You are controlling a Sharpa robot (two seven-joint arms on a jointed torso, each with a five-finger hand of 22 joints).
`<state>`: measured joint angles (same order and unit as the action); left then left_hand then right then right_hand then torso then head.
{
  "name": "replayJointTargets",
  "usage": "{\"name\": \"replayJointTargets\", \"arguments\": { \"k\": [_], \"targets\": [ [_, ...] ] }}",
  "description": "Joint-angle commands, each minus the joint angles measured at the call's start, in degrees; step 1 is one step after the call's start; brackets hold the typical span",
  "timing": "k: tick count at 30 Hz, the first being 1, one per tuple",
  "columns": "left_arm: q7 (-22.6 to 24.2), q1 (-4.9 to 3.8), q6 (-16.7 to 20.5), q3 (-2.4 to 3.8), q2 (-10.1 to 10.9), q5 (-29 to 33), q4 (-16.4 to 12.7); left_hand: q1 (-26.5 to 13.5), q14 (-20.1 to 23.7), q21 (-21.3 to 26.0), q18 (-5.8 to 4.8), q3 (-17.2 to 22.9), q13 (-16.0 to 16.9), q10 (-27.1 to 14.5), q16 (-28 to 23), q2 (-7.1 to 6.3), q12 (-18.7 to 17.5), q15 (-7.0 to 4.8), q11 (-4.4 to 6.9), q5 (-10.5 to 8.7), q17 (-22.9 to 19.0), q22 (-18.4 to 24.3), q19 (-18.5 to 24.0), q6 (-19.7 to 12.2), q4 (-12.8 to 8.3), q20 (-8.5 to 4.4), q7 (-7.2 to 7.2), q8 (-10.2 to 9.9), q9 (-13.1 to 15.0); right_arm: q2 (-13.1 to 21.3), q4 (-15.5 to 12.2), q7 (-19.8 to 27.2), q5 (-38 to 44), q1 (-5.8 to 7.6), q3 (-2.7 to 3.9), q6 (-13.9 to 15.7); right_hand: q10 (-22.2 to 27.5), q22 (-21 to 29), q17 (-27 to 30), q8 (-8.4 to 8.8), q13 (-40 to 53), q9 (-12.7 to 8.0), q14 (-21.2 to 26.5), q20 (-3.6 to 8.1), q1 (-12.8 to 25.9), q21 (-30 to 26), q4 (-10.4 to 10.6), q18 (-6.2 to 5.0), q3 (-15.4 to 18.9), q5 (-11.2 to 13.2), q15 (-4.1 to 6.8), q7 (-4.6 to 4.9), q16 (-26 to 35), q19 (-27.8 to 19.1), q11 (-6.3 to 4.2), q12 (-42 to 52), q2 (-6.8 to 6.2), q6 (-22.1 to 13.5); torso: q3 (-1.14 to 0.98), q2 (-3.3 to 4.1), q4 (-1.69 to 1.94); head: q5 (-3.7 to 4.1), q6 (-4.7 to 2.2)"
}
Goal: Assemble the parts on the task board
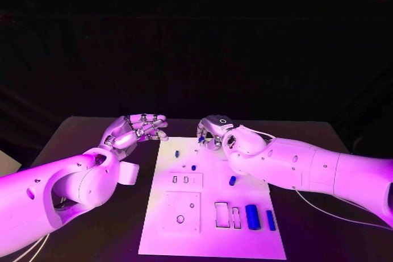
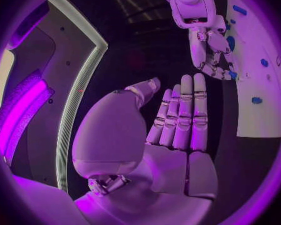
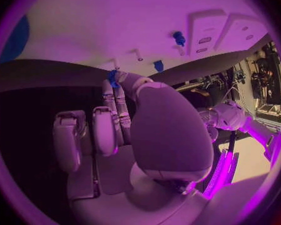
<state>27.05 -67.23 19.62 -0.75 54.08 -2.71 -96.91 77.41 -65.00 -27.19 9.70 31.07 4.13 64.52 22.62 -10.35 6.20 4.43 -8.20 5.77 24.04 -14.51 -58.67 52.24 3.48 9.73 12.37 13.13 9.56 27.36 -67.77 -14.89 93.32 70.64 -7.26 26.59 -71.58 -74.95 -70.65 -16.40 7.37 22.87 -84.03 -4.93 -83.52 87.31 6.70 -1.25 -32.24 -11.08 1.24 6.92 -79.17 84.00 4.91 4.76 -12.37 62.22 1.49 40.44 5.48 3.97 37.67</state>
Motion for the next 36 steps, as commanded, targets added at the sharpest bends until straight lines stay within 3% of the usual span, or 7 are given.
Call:
{"name": "replayJointTargets", "arguments": {
  "k": [1, 14, 24, 36],
  "targets": [
    [0.34, -0.16, -1.12, 0.06, -0.14, -0.41, -0.04, -0.39, 0.41, -0.25, 0.43, 0.41, 0.10, 0.47, 0.22, 0.20, -0.21, 0.00, 0.00, -0.20, 0.05, -0.05, 0.38, 0.18, -0.05, -0.18, -0.20, 0.35, 0.05, -0.25, 0.09, -0.21, 0.90, -0.13, 0.02, -0.98, -2.02, -11.47, 0.06, -0.10, 2.51, 0.10, -2.69, 0.25, 0.60, 0.00, -0.36, 0.34, -0.14, -0.09, 0.12, 0.08, -0.05, 3.81, -1.89, 0.22, 0.24, -0.44, 0.01, 0.01, 0.01, -0.27, 0.13],
    [0.27, -0.56, -1.10, 0.06, -0.11, -0.65, -0.11, -0.40, 0.52, -0.38, 0.42, 0.44, 0.10, 0.49, 0.25, 0.20, -0.23, 0.00, 0.00, -0.20, 0.15, -0.15, 0.52, 0.17, -0.10, -0.18, -0.21, 0.37, 0.07, -1.08, 1.66, -0.35, 0.97, -0.45, 0.00, -1.75, -1.95, -11.46, 0.08, -0.05, 2.55, 0.18, -2.69, 0.22, 0.65, -0.01, -0.50, 0.33, -0.18, 0.01, 0.09, 0.10, -0.07, 3.80, -1.87, 0.14, 0.14, -0.58, 0.08, 0.15, 0.06, -0.56, -0.14],
    [0.18, -0.97, -1.16, 0.06, -0.16, -0.66, -0.10, -0.43, 0.62, -0.52, 0.41, 0.48, 0.09, 0.50, 0.29, 0.22, -0.26, 0.01, -0.01, -0.20, 0.25, -0.25, 0.66, 0.16, -0.13, -0.18, -0.19, 0.39, 0.08, -1.91, 2.89, -0.03, 1.01, -0.70, -0.03, -1.87, -1.55, -11.25, 0.31, 0.21, 2.62, 0.33, -2.62, 0.11, 1.08, -0.19, -0.62, 0.27, -0.28, 0.19, -0.05, 0.25, 0.01, 3.64, -1.67, -0.20, -0.09, -1.13, 0.11, 0.12, 0.07, -0.63, 0.18],
    [0.10, -1.08, -1.16, 0.06, -0.17, -0.67, -0.05, -0.43, 0.62, -0.52, 0.41, 0.48, 0.09, 0.50, 0.29, 0.22, -0.26, 0.01, -0.01, -0.20, 0.25, -0.25, 0.66, 0.16, -0.13, -0.18, -0.19, 0.39, 0.08, -2.15, 2.31, 0.22, 0.73, -0.96, -0.07, -1.93, -1.42, -11.17, 0.34, 0.28, 2.64, 0.38, -2.62, 0.06, 1.25, -0.25, -0.63, 0.25, -0.31, 0.29, -0.10, 0.29, 0.00, 3.58, -1.61, -0.31, -0.16, -1.27, 0.14, 0.11, 0.08, -0.66, 0.24]
  ]
}}
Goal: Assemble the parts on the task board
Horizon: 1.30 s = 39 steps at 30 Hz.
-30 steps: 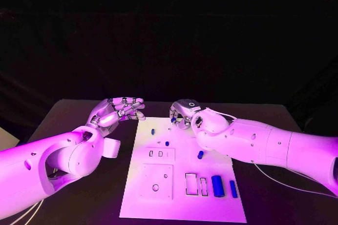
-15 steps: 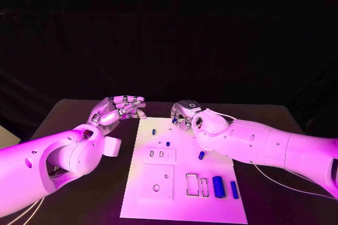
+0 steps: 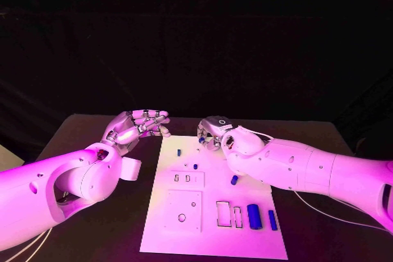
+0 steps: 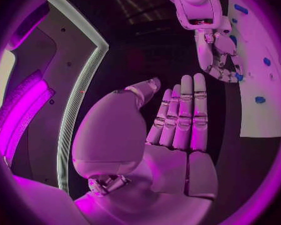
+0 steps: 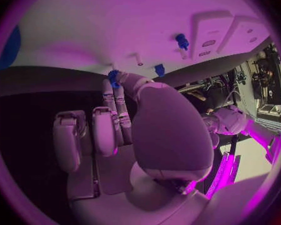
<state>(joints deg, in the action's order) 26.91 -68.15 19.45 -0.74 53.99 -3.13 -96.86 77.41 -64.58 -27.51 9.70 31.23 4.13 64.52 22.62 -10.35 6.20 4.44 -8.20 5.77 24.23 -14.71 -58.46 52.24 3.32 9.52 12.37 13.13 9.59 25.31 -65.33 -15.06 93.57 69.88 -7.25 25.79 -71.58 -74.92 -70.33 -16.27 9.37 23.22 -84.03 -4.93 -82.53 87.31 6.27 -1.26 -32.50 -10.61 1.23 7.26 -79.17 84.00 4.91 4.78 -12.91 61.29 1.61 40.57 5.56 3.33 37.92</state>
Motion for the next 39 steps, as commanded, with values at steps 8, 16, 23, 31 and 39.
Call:
{"name": "replayJointTargets", "arguments": {
  "k": [8, 16, 23, 31, 39],
  "targets": [
    [0.28, -0.20, -0.89, 0.05, -0.05, -0.27, 0.00, -0.50, 0.29, -0.39, 0.40, 0.38, 0.09, 0.51, 0.36, 0.30, -0.30, 0.02, -0.03, -0.20, 0.19, -0.19, 0.62, 0.13, 0.03, 0.03, -0.16, 0.41, 0.07, -0.12, 0.07, 0.26, 0.10, -0.22, -0.10, -1.21, -1.30, -11.04, 0.20, 0.24, 0.66, 0.08, -2.57, 0.01, 0.42, -0.38, -0.18, 0.21, -0.12, -0.11, -0.15, 0.01, 0.08, 3.48, -1.55, -0.43, 0.38, -0.50, 0.03, 0.01, -0.03, -0.16, 0.06],
    [0.28, -0.23, -0.82, 0.05, -0.03, -0.27, 0.14, -0.46, 0.34, -0.51, 0.40, 0.46, 0.09, 0.49, 0.39, 0.37, -0.33, 0.02, -0.03, -0.19, 0.26, -0.27, 0.71, 0.11, -0.03, 0.02, -0.16, 0.42, 0.08, -0.20, 0.36, 0.15, -0.17, -0.22, -0.10, -1.11, -0.87, -10.62, 0.43, 0.53, 0.69, 0.16, -2.50, -0.12, 0.79, -0.72, -0.19, 0.10, -0.26, 0.03, -0.30, 0.17, 0.16, 3.18, -1.37, -0.72, 0.19, -1.04, 0.04, 0.05, -0.01, -0.03, 0.12],
    [0.23, -0.26, -0.81, 0.05, 0.00, -0.27, 0.13, -0.46, 0.34, -0.51, 0.40, 0.46, 0.09, 0.49, 0.39, 0.37, -0.33, 0.02, -0.03, -0.19, 0.26, -0.27, 0.71, 0.11, -0.03, 0.02, -0.16, 0.42, 0.08, -0.69, 1.27, 0.85, -0.86, -0.22, -0.14, -1.57, 9.20, -1.00, 7.55, 4.68, -1.92, -0.43, -0.48, -1.95, 3.03, -8.86, 0.45, -2.39, -1.30, 1.71, -2.29, 1.77, 4.52, -3.15, 0.99, -1.28, -2.64, -7.32, 0.01, 0.07, 0.02, 0.02, 0.07],
    [0.18, -0.27, -0.81, 0.05, 0.03, -0.27, 0.17, -0.46, 0.34, -0.51, 0.40, 0.46, 0.09, 0.49, 0.39, 0.37, -0.33, 0.02, -0.03, -0.19, 0.26, -0.27, 0.71, 0.11, -0.03, 0.02, -0.16, 0.42, 0.08, -0.48, 1.11, 1.24, -1.15, -0.23, -0.18, -1.27, 13.89, 5.44, 13.45, 7.14, -3.98, -0.66, 1.02, -2.39, 1.64, -15.31, 0.93, -3.84, 4.75, 3.24, -2.68, 1.26, 8.53, -6.43, 1.61, -0.78, -1.71, -9.84, 0.04, 0.00, -0.01, 0.00, 0.15],
    [0.19, -0.28, -0.87, 0.05, 0.26, -0.26, 0.25, -0.46, 0.34, -0.51, 0.40, 0.46, 0.09, 0.49, 0.39, 0.37, -0.33, 0.02, -0.03, -0.19, 0.26, -0.27, 0.71, 0.11, -0.03, 0.02, -0.16, 0.42, 0.08, 4.75, -4.37, 1.27, -1.83, -0.54, -0.11, 1.47, 12.91, 5.13, 13.46, 7.19, -4.29, -0.58, 0.73, -2.23, 0.97, -15.26, 1.61, -3.74, 6.15, 2.77, -2.46, 1.20, 8.42, -5.80, 1.32, 0.19, -1.16, -9.00, -0.03, -0.06, -0.19, -0.16, 0.19]
  ]
}}
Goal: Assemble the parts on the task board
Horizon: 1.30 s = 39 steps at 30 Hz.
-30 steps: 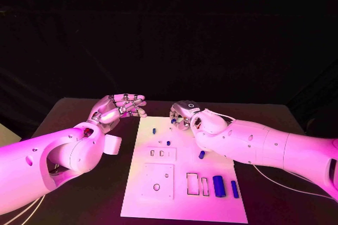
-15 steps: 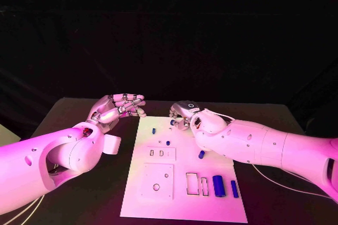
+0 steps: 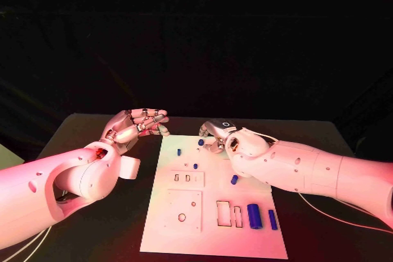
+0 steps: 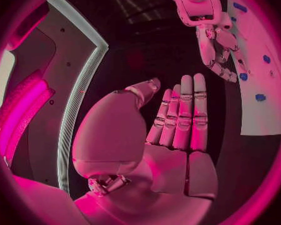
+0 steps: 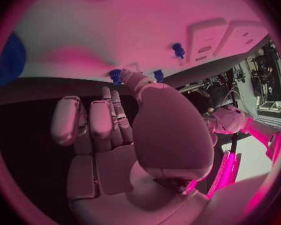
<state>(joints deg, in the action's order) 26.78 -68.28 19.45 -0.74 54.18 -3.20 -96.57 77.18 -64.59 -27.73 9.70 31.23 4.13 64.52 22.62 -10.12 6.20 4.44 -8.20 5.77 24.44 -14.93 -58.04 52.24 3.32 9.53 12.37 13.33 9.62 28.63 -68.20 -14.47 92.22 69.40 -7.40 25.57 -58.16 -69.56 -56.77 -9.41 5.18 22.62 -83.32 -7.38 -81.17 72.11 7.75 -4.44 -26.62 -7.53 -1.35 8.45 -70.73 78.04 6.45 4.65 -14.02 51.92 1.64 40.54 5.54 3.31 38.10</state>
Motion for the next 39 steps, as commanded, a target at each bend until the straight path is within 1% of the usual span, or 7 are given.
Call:
{"name": "replayJointTargets", "arguments": {
  "k": [1, 8, 16, 19, 21, 24, 39],
  "targets": [
    [0.32, -0.15, -0.85, 0.05, 0.17, -0.19, -0.02, -0.23, 0.35, -0.29, 0.40, 0.47, 0.09, 0.49, 0.39, 0.14, -0.33, 0.01, -0.03, -0.19, 0.06, -0.06, 0.29, 0.11, -0.03, 0.01, -0.16, 0.21, 0.05, 2.80, -2.84, 0.67, -0.93, -0.04, 0.11, 2.14, -0.89, -0.46, -0.17, 0.37, -0.12, 0.01, -0.06, 0.29, -0.43, 0.11, 0.29, -0.50, 0.33, -0.38, 0.21, 0.13, -0.08, 0.39, -0.32, 0.56, -0.05, 0.47, -0.06, -0.05, -0.27, -0.23, -0.03],
    [0.39, -0.14, -0.85, 0.05, 0.62, -0.17, 0.44, -0.20, 0.42, -0.52, 0.40, 0.55, 0.09, 0.51, 0.46, 0.18, -0.37, 0.01, -0.03, -0.19, 0.20, -0.22, 0.46, 0.08, -0.13, 0.01, -0.16, 0.23, 0.07, 12.70, -11.28, 0.91, -7.50, 1.17, 0.95, 3.75, -5.41, -4.05, -2.44, 0.76, 0.10, 0.00, -0.96, 0.85, 0.80, 3.15, 2.32, 0.38, 0.84, -1.18, 0.83, 0.51, -1.75, 2.90, -1.08, 2.64, -1.22, 1.16, -0.33, -0.19, -1.32, -0.28, -0.41],
    [0.43, -0.13, -1.14, 0.04, 0.25, -0.11, 1.44, -0.20, 0.43, -0.54, 0.40, 0.56, 0.09, 0.51, 0.47, 0.18, -0.37, 0.01, -0.03, -0.19, 0.21, -0.23, 0.47, 0.08, -0.14, 0.01, -0.16, 0.23, 0.07, 17.60, -12.26, 1.64, -14.90, 2.63, 1.38, 0.81, -18.48, -11.26, -9.76, 1.54, 4.41, 0.21, -2.88, 2.53, 0.92, 9.57, 3.84, 2.06, 3.43, -2.32, 2.92, -1.16, -6.83, 6.92, -3.89, 9.28, -2.50, 0.87, -0.80, -0.23, -1.77, -0.16, -0.48],
    [0.42, -0.11, -1.25, 0.03, 0.08, -0.09, 1.74, -0.20, 0.43, -0.54, 0.40, 0.56, 0.09, 0.51, 0.47, 0.18, -0.37, 0.01, -0.03, -0.19, 0.21, -0.23, 0.47, 0.08, -0.14, 0.01, -0.16, 0.23, 0.07, 18.16, -11.31, 1.18, -16.42, 2.85, 1.44, -1.99, -21.07, -16.92, -16.09, 1.51, 44.77, 0.85, -4.04, 3.91, -0.35, 14.68, 3.71, 3.50, 9.43, -2.60, 4.20, -2.25, -11.22, 9.88, -5.99, 49.35, -1.37, 1.35, -0.93, -0.19, -1.77, -0.01, -0.37],
    [0.42, -0.11, -1.30, 0.03, 0.01, -0.08, 1.87, -0.20, 0.43, -0.54, 0.40, 0.56, 0.09, 0.51, 0.47, 0.18, -0.37, 0.01, -0.03, -0.19, 0.21, -0.23, 0.47, 0.08, -0.14, 0.01, -0.16, 0.23, 0.07, 18.24, -10.69, 0.73, -16.93, 2.92, 1.45, -3.71, -23.10, -18.94, -19.37, 1.54, 67.99, 1.20, -4.47, 2.88, -0.90, 16.48, 5.56, 4.03, 11.68, -2.38, 3.88, -1.23, -13.25, 10.99, -4.90, 70.72, -1.14, 0.77, -1.01, -0.15, -1.78, 0.03, -0.32],
    [0.41, -0.10, -1.37, 0.02, -0.09, -0.07, 2.03, -0.20, 0.43, -0.54, 0.40, 0.56, 0.09, 0.51, 0.47, 0.18, -0.37, 0.01, -0.03, -0.19, 0.21, -0.23, 0.47, 0.08, -0.14, 0.01, -0.16, 0.23, 0.07, 18.05, -9.56, -0.32, -17.43, 2.99, 1.47, -6.62, -26.90, -20.44, -24.07, 0.90, 77.60, 1.69, -5.16, 2.67, -1.21, 17.89, 7.49, 4.44, 13.58, -2.52, 2.72, -0.86, -15.62, 11.96, -3.66, 79.13, -0.39, 0.64, -0.97, -0.10, -1.69, 0.14, -0.23],
    [0.31, -0.09, -1.59, 0.02, -0.36, -0.07, 2.35, -0.24, 0.48, -0.71, 0.39, 0.59, 0.09, 0.57, 0.53, 0.19, -0.37, 0.01, -0.02, -0.21, 0.32, -0.35, 0.61, 0.09, -0.18, 0.01, -0.19, 0.27, 0.10, 15.42, -6.18, -2.51, -18.02, 2.30, 1.46, -10.50, -30.90, -20.44, -31.88, -0.32, 83.69, 2.35, -6.43, 1.38, -1.49, 17.89, 8.74, 4.44, 16.99, -2.45, 1.33, 0.50, -18.83, 11.96, -2.24, 84.37, 0.76, -0.09, -0.83, -0.19, -1.61, 0.26, 0.37]
  ]
}}
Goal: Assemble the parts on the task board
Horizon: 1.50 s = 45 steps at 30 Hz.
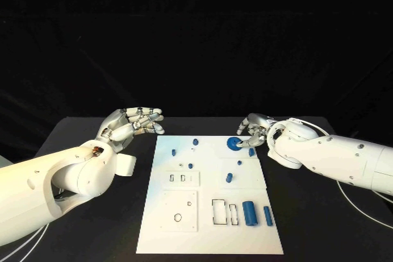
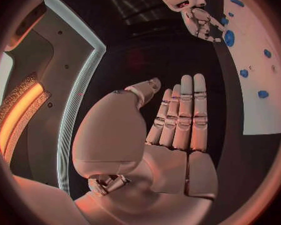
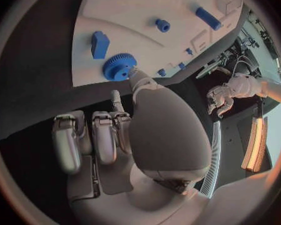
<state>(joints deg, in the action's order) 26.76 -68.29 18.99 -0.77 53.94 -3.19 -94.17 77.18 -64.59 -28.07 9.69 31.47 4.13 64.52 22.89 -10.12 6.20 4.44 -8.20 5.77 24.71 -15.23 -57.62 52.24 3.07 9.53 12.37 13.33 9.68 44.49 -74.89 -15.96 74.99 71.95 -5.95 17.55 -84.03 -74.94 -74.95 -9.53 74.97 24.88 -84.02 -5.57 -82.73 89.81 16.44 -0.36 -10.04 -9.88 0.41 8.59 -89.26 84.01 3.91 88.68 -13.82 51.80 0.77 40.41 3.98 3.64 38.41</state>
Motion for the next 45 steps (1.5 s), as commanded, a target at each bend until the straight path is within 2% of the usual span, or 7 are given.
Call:
{"name": "replayJointTargets", "arguments": {
  "k": [1, 5, 25, 32, 34, 38, 45],
  "targets": [
    [0.33, -0.08, -1.15, 0.05, -0.13, -0.09, -0.05, -0.24, 0.48, -0.36, 0.40, 0.34, 0.10, 0.57, 0.26, 0.19, -0.37, 0.01, -0.02, -0.21, 0.05, -0.05, 0.19, 0.09, 0.07, 0.02, -0.19, 0.27, 0.05, -0.66, 0.79, -1.10, -0.99, -0.38, 0.00, -2.41, -5.05, -15.06, -13.81, -0.25, 13.94, 0.11, -5.75, -0.46, 0.10, 0.19, 0.06, 0.36, 0.47, -0.20, -0.46, 0.38, -0.33, 5.99, 0.32, 0.36, 0.65, 0.06, 0.06, -0.05, -0.06, -0.08, 0.06],
    [0.31, -0.08, -1.19, 0.05, -0.16, -0.10, -0.07, -0.24, 0.48, -0.36, 0.40, 0.34, 0.10, 0.57, 0.26, 0.19, -0.37, 0.01, -0.02, -0.21, 0.05, -0.05, 0.19, 0.09, 0.07, 0.02, -0.19, 0.27, 0.05, -1.29, 1.57, -1.24, -1.52, -0.71, 0.00, -2.14, -5.03, -15.06, -13.86, -0.30, 13.93, 0.12, -5.76, -0.49, 0.11, 0.19, 0.07, 0.36, 0.52, -0.34, -0.48, 0.39, -0.35, 5.99, 0.34, 0.35, 0.74, 0.08, 0.10, -0.08, 0.09, -0.06, 0.17],
    [0.16, -0.08, -1.15, 0.05, -0.16, -0.13, 0.02, -0.27, 0.52, -0.47, 0.40, 0.37, 0.09, 0.57, 0.29, 0.19, -0.39, 0.01, -0.02, -0.21, 0.11, -0.13, 0.29, 0.07, 0.04, 0.02, -0.19, 0.28, 0.06, -3.31, 3.70, -1.08, -2.88, -1.41, -0.03, -2.01, -5.01, -15.06, -14.00, -0.87, 13.96, 0.24, -5.77, -0.64, 0.35, 0.19, 0.17, 0.36, 0.13, -2.62, -0.55, 0.33, -0.41, 5.99, 0.33, 0.35, 2.43, 1.03, 0.02, -0.09, -0.03, 0.01, 0.26],
    [0.06, -0.08, -1.18, 0.05, -0.16, -0.14, 0.03, -0.27, 0.52, -0.47, 0.40, 0.37, 0.09, 0.57, 0.29, 0.19, -0.39, 0.01, -0.02, -0.21, 0.11, -0.13, 0.29, 0.07, 0.04, 0.02, -0.19, 0.28, 0.06, -3.50, 3.72, -1.34, -2.26, -1.42, -0.04, -1.41, -5.29, -15.06, -14.03, -1.58, 14.28, 0.33, -5.77, -0.44, -0.27, 0.19, -0.09, 0.36, -1.25, -2.90, -0.23, -0.16, -0.43, 5.99, -0.08, 0.62, 3.50, 2.91, 0.02, -0.10, -0.06, -0.06, 0.29],
    [0.04, -0.08, -1.19, 0.05, -0.16, -0.15, 0.04, -0.27, 0.52, -0.47, 0.40, 0.37, 0.09, 0.57, 0.29, 0.19, -0.39, 0.01, -0.02, -0.21, 0.11, -0.13, 0.29, 0.07, 0.04, 0.02, -0.19, 0.28, 0.06, -3.53, 3.57, -1.43, -1.31, -1.42, -0.04, -1.09, -5.40, -15.06, -14.10, -2.11, 14.39, 0.41, -5.79, -0.14, -1.23, 0.19, -0.40, 0.36, -2.42, -3.07, 0.18, -0.71, -0.45, 5.99, -0.55, 0.72, 3.84, 4.25, 0.02, -0.08, -0.08, -0.06, 0.24],
    [0.01, -0.08, -1.23, 0.05, -0.15, -0.15, 0.03, -0.27, 0.52, -0.47, 0.40, 0.37, 0.09, 0.57, 0.29, 0.19, -0.39, 0.01, -0.02, -0.21, 0.11, -0.13, 0.29, 0.07, 0.04, 0.02, -0.19, 0.28, 0.06, -3.54, 2.88, -1.93, 1.99, -1.44, -0.08, 0.43, -5.68, -15.06, -14.25, -2.93, 14.70, 0.54, -5.82, 0.47, -2.39, 0.19, -0.78, 0.36, -4.12, -3.10, 0.84, -1.49, -0.50, 5.99, -1.25, 1.01, 3.77, 6.15, 0.03, -0.11, -0.08, -0.06, 0.27],
    [-0.05, -0.08, -1.31, 0.05, -0.14, -0.16, 0.19, -0.27, 0.52, -0.47, 0.40, 0.37, 0.09, 0.57, 0.29, 0.19, -0.39, 0.01, -0.02, -0.21, 0.11, -0.13, 0.29, 0.07, 0.04, 0.02, -0.19, 0.28, 0.06, -3.10, -0.54, -2.75, 10.87, -1.69, -0.11, 6.82, -5.70, -15.06, -14.07, -3.46, 14.73, 0.57, -5.78, 1.06, -2.64, 0.19, -0.74, 0.36, -6.12, -4.09, 1.40, -2.06, -0.44, 5.99, -1.82, 1.03, 3.28, 7.29, 0.01, -0.21, -0.01, -0.17, 0.10]
  ]
}}
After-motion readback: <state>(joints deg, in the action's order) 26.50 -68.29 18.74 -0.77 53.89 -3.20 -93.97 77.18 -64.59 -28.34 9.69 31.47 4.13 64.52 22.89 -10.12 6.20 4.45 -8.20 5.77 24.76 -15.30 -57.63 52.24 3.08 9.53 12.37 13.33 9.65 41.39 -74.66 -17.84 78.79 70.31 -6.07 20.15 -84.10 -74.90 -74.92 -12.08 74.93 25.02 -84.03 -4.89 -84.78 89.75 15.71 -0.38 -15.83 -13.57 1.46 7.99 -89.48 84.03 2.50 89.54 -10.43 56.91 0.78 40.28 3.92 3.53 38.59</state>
